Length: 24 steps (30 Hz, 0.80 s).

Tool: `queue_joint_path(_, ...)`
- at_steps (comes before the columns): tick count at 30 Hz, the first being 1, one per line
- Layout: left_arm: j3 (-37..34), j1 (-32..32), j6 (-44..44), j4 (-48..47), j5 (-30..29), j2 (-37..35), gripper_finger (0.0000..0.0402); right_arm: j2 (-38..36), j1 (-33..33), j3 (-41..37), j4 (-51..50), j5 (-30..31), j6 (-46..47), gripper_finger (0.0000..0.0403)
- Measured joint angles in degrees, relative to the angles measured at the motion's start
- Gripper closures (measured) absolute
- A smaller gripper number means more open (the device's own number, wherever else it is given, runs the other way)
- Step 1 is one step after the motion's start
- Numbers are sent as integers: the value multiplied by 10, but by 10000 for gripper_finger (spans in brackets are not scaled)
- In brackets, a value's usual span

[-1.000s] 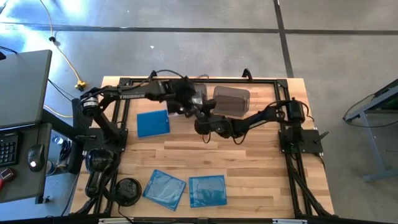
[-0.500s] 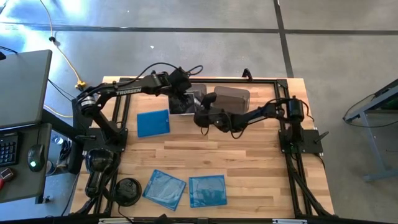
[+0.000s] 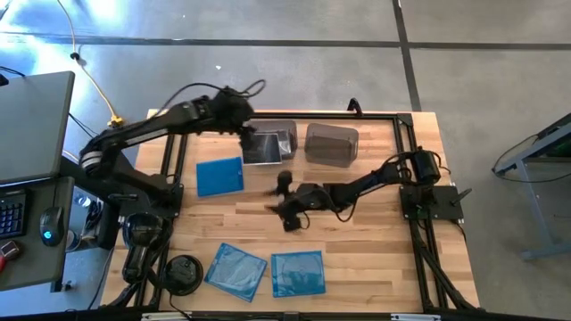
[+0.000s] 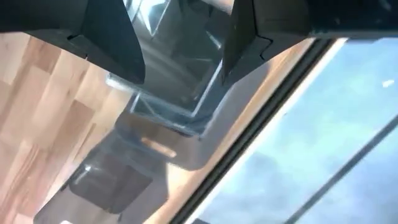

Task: Pick & place jewel cases by type
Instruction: Put the black CD case into the left black bin

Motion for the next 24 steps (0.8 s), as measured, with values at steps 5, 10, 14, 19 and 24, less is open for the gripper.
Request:
queue_joint_path(5, 0, 0, -20, -69, 22, -77, 192, 1, -29, 9, -37, -151, 79, 206)
queue_joint_path(10, 0, 0, -46, -88, 24, -113, 192, 5, -81, 75, -131, -247, 152, 214)
queue_joint_path(14, 0, 0, -48, -81, 23, -120, 192, 42, -92, 137, -203, -231, 158, 227)
queue_joint_path(19, 0, 0, -45, -83, 19, -119, 192, 96, -81, 210, -292, -98, 86, 244)
queue_joint_path(24, 0, 0, -41, -84, 19, -119, 192, 132, -88, 265, -318, -64, 62, 263)
